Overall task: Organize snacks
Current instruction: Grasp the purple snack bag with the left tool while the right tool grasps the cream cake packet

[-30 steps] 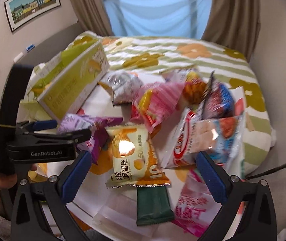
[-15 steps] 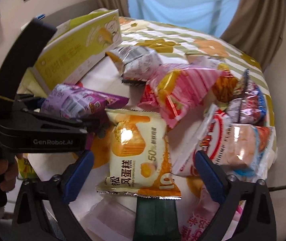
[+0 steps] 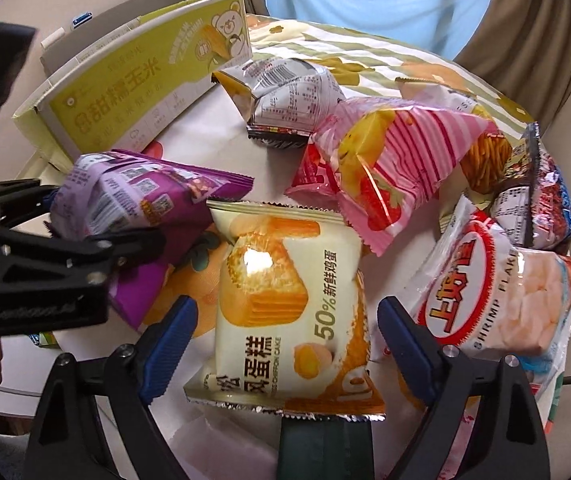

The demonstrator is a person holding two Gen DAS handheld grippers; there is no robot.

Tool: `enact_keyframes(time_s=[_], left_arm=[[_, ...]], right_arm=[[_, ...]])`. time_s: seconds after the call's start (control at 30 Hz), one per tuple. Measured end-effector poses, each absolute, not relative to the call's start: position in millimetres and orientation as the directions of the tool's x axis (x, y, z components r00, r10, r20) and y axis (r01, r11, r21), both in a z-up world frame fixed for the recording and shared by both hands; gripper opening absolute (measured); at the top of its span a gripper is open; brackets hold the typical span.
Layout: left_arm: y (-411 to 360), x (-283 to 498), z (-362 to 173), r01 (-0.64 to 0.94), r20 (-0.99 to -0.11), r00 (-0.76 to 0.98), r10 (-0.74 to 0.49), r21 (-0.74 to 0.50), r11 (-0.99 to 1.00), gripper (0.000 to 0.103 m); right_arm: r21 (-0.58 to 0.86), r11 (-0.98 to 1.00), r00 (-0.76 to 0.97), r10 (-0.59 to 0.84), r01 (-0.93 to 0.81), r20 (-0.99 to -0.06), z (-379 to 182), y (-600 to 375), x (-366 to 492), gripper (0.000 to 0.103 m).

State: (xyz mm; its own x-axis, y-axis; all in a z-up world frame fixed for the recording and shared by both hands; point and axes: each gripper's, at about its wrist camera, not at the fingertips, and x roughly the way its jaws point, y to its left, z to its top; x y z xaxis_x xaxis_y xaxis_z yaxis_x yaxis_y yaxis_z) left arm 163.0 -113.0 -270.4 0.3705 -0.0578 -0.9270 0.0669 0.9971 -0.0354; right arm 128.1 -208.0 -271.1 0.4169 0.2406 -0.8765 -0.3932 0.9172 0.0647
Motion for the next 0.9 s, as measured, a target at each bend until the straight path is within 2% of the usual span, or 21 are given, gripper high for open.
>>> enact_keyframes(time_s=[0.17,0.3,0.67,0.9], left_arm=[[-111,157,-268,0.07,-0.924,0.378,-0.063,-0.039,0.997,0.069],[-109,150,-260,0.071,-0.917,0.394,-0.067,-0.043,0.997,0.069],[-106,112,-213,0.074,-0.885,0.461,-0.07,-0.04,0.996,0.069],[-99,81,-161,0.058,-0.829,0.555,-0.07,-0.046,0.997,0.069]], right_arm=[[0.087,0.932,0.381,0.228,-0.353,-0.896,-284,-204,133,0.069],[0.107,0.937,0.384,0.238,-0.332,-0.892,-280,-206,133,0.063],[0.143,0.938,0.425,0.274,-0.315,-0.863,-247,-220,102,0.062],[0.145,0.936,0.475,0.292,-0.321,-0.83,-206,-215,71,0.062]])
